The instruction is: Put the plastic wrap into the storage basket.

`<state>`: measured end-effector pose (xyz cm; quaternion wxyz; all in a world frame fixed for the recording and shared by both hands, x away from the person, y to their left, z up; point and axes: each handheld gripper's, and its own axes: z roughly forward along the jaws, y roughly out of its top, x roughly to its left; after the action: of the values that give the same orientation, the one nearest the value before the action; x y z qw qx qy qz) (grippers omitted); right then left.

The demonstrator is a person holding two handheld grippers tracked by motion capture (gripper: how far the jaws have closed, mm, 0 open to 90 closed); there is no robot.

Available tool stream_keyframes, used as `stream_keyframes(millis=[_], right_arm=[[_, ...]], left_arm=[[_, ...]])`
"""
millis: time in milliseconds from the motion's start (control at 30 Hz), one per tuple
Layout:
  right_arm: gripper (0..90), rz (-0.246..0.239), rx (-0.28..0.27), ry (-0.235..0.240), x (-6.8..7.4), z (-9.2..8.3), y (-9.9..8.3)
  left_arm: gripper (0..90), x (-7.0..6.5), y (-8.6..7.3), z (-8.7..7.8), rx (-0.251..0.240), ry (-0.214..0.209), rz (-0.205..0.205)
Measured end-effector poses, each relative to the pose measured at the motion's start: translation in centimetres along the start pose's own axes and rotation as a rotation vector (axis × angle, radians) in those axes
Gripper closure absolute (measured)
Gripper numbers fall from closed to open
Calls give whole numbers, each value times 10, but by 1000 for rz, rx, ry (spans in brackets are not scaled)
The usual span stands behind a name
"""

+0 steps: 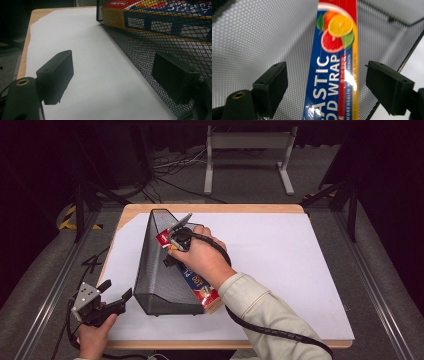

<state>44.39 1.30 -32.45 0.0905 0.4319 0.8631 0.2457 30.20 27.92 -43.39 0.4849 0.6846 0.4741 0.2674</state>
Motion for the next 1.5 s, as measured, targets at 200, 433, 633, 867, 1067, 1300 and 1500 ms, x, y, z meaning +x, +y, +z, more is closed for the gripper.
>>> stream_keyframes(millis=[200, 433, 633, 867, 1067, 1300, 1500], right_arm=[[177, -15, -69, 30, -2, -21, -1], [177, -61, -164, 77, -5, -40, -7], [177, -107, -243, 96, -5, -49, -16], [177, -138, -281, 111, -11, -59, -25], [167, -150, -292, 120, -25, -71, -35], [161, -149, -303, 135, -45, -86, -49], [160, -172, -277, 120, -67, -101, -62]], left_arm=[[186, 0, 0, 0, 0, 1, 0], [186, 0, 1, 2, 0, 0, 4], [185, -1, 2, 3, 0, -4, 5], [183, 0, 1, 3, -9, 9, 0], [182, -1, 1, 3, -8, 11, 1], [182, 0, 1, 3, -8, 16, 0], [182, -1, 1, 4, 2, 15, 6]])
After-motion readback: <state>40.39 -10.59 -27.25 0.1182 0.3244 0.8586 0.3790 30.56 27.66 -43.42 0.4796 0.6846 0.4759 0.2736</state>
